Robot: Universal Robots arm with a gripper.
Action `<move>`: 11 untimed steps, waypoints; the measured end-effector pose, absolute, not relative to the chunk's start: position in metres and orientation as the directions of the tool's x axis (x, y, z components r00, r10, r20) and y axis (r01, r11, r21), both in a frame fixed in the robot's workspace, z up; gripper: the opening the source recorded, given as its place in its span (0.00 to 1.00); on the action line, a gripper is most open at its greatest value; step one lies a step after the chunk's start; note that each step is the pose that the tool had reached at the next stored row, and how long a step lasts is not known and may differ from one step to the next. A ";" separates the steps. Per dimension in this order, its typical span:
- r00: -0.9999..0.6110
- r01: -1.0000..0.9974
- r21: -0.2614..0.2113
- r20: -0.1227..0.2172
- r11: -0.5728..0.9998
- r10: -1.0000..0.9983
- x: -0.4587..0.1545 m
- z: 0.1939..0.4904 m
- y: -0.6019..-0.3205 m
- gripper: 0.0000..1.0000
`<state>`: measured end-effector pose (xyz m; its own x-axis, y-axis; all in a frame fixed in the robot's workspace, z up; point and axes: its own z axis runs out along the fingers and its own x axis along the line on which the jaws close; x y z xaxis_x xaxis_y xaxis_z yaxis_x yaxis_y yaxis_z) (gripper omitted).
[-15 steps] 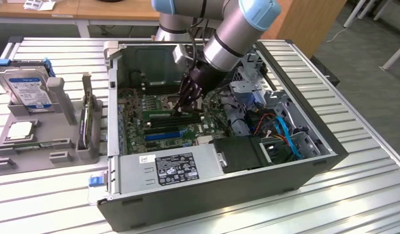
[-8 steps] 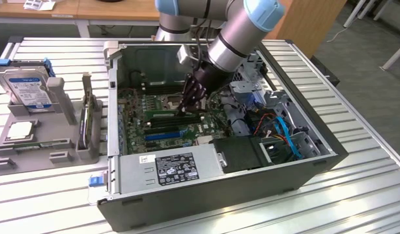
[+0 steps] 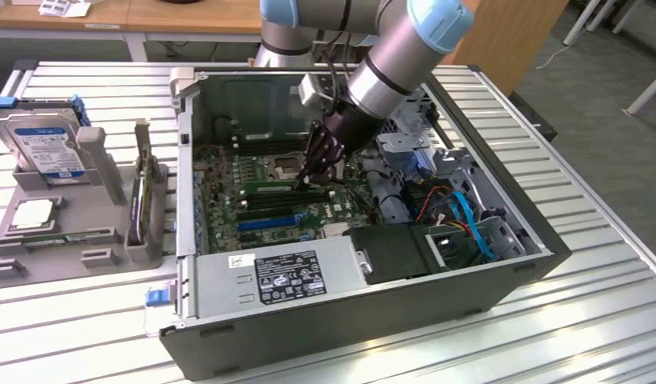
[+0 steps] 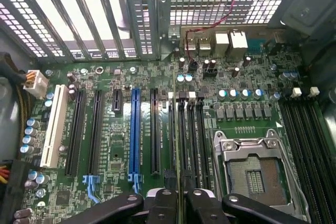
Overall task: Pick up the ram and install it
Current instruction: 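Insert the ram into the slot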
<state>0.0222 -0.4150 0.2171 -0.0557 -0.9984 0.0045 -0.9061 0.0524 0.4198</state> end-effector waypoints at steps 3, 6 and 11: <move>-0.056 -0.906 0.420 0.004 0.052 -0.998 0.026 0.217 -0.415 0.14; -0.056 -0.906 0.420 0.004 0.052 -0.998 0.027 0.217 -0.415 0.14; -0.056 -0.906 0.420 0.004 0.052 -0.998 0.027 0.213 -0.415 0.14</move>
<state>0.0269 -0.4150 0.2125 -0.0557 -0.9984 0.0040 -0.9061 0.0522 0.4198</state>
